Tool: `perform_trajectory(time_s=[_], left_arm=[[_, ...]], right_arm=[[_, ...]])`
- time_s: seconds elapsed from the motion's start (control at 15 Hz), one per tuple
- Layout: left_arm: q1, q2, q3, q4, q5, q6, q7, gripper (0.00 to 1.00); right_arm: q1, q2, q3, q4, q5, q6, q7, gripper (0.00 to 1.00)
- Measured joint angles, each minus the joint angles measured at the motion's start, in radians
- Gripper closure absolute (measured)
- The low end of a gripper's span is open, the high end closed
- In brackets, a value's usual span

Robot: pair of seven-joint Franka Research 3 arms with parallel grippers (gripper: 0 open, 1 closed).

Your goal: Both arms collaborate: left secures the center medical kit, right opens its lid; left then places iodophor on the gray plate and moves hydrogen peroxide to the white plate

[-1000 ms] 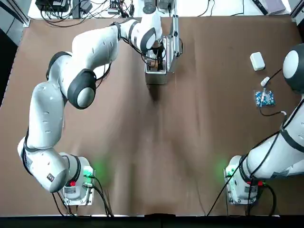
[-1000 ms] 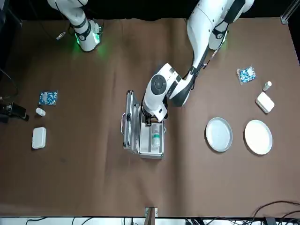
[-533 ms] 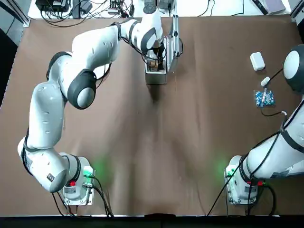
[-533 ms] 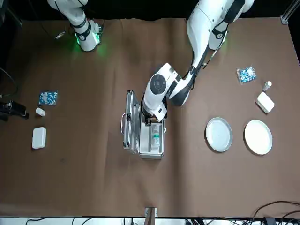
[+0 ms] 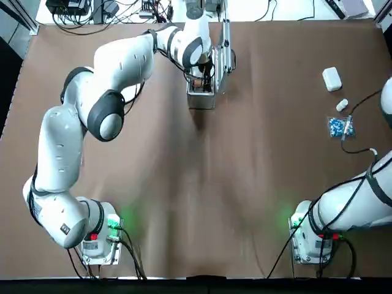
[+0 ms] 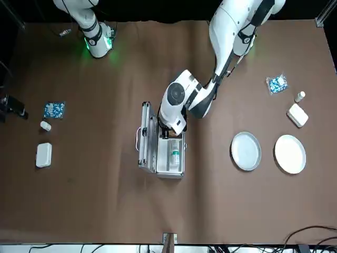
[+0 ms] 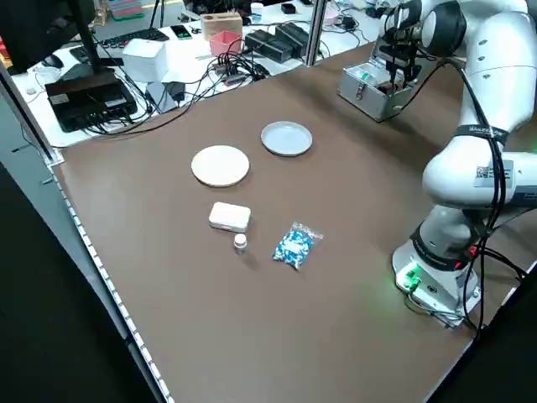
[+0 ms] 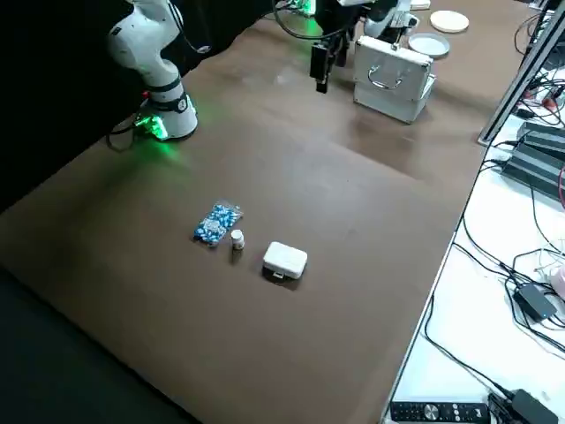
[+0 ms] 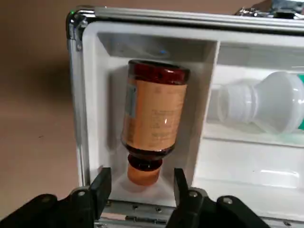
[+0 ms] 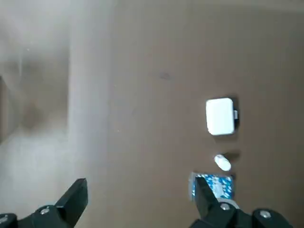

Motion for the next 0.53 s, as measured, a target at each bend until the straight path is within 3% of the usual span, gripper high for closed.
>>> perform_trajectory(time_s=[0.53], left_arm=[[0.001,0.011,0.008,0.000,0.000,-0.001,-0.001,0.42]], right_arm=[[0.008,-0.038,-0.004,-0.040,-0.035,0.004,0.000,0.00]])
